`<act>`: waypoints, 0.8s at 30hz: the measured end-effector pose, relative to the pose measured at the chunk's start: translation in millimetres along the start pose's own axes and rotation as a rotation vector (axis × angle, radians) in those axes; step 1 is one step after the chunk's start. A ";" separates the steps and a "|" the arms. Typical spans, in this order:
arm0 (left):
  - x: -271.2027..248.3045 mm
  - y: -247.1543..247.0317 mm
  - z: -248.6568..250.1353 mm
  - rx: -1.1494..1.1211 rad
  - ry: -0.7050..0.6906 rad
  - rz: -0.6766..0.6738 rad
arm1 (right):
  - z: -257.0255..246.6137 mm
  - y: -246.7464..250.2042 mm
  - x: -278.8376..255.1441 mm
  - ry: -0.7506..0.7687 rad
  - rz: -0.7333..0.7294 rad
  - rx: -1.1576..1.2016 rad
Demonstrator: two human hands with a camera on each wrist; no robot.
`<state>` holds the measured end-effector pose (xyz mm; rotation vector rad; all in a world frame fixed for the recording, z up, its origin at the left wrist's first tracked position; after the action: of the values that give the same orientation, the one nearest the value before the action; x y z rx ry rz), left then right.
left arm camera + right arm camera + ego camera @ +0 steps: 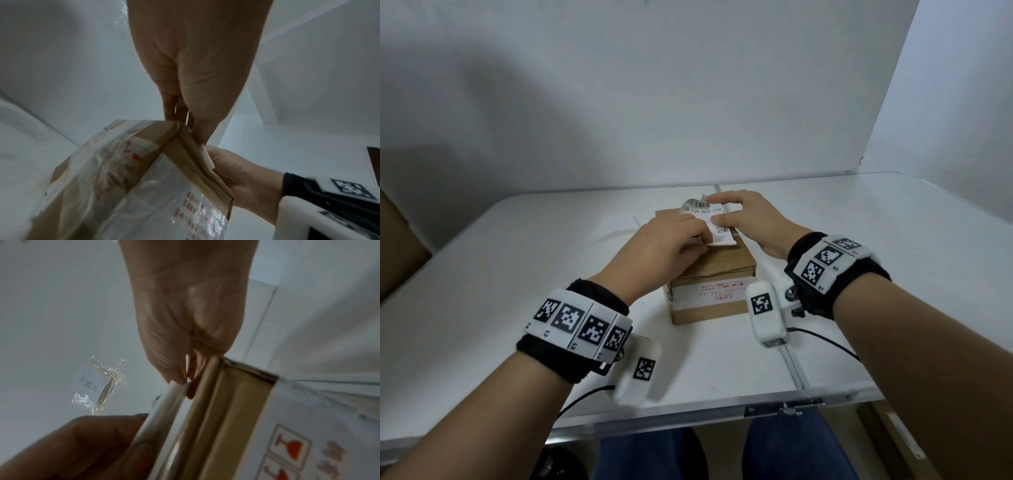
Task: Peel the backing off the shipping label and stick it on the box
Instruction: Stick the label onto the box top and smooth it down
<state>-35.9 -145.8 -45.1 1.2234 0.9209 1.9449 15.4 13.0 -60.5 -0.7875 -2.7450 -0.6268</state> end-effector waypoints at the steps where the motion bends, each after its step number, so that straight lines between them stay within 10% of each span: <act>1: -1.8 -2.0 -0.8 -0.023 0.013 0.002 | 1.5 -0.7 -2.4 -0.004 0.009 0.007; 24: -2.2 9.6 4.9 0.054 0.073 -0.100 | -3.9 -4.0 3.5 0.065 -0.058 -0.230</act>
<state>-32.2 -151.8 -36.7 1.1212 1.0583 1.9067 10.6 9.7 -57.4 -0.7213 -2.6767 -0.9763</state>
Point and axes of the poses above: each hand's wrist, its own x-axis towards the middle knuckle, its own y-axis out of the back of the hand, z = x × y, the point moved 5 cm from there along x, towards the middle knuckle, and after that the axes turned 12 degrees about y, right-handed, at the moved point
